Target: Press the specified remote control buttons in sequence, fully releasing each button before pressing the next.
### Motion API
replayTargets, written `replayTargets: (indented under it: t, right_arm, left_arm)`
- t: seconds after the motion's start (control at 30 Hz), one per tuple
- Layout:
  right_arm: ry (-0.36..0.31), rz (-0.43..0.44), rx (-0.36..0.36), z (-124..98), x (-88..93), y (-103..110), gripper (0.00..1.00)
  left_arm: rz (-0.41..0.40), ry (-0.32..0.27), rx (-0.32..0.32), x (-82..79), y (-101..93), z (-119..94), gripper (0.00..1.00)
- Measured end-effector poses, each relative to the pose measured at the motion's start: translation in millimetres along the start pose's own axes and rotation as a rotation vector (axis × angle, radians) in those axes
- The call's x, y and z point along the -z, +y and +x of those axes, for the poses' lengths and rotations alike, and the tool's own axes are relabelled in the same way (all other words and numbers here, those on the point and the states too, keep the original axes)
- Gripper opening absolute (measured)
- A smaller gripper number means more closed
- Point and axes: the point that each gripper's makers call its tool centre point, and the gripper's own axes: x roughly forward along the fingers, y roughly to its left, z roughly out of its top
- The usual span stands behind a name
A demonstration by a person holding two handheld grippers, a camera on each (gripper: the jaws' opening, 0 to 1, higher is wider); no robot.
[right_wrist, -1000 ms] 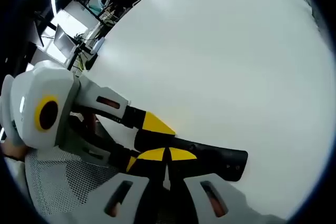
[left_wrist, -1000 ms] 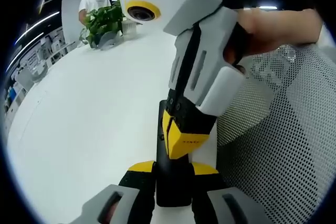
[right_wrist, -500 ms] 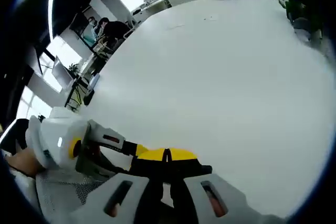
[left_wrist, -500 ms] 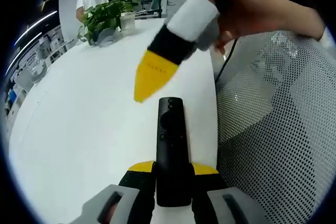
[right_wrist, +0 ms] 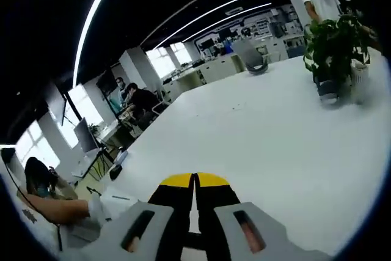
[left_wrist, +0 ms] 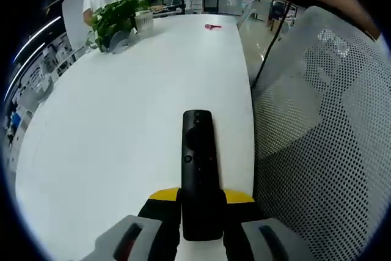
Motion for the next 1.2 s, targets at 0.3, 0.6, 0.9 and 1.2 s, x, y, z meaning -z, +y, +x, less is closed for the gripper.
replayTargets:
  t: [0.3, 0.6, 0.9, 1.2]
  right_arm:
    - [-0.111, -0.084, 0.141, -53.6, -11.2, -16.9, 0.16]
    - [-0.079, -0.271, 0.309, -74.9, 5.4, -40.3, 0.44]
    - [-0.067, -0.402, 0.433, -80.2, 4.6, -45.7, 0.51]
    - [-0.039, -0.385, 0.490, -85.6, 12.8, -55.4, 0.52]
  left_arm:
    - [0.001, -0.004, 0.000, 0.2, 0.5, -0.5, 0.25]
    - [-0.002, 0.001, -0.009, -0.1, 1.4, -0.2, 0.25]
    - [-0.004, -0.003, -0.010, 0.1, 1.2, -0.2, 0.25]
    - [-0.022, 0.007, -0.021, 0.0, 0.7, 0.0, 0.25]
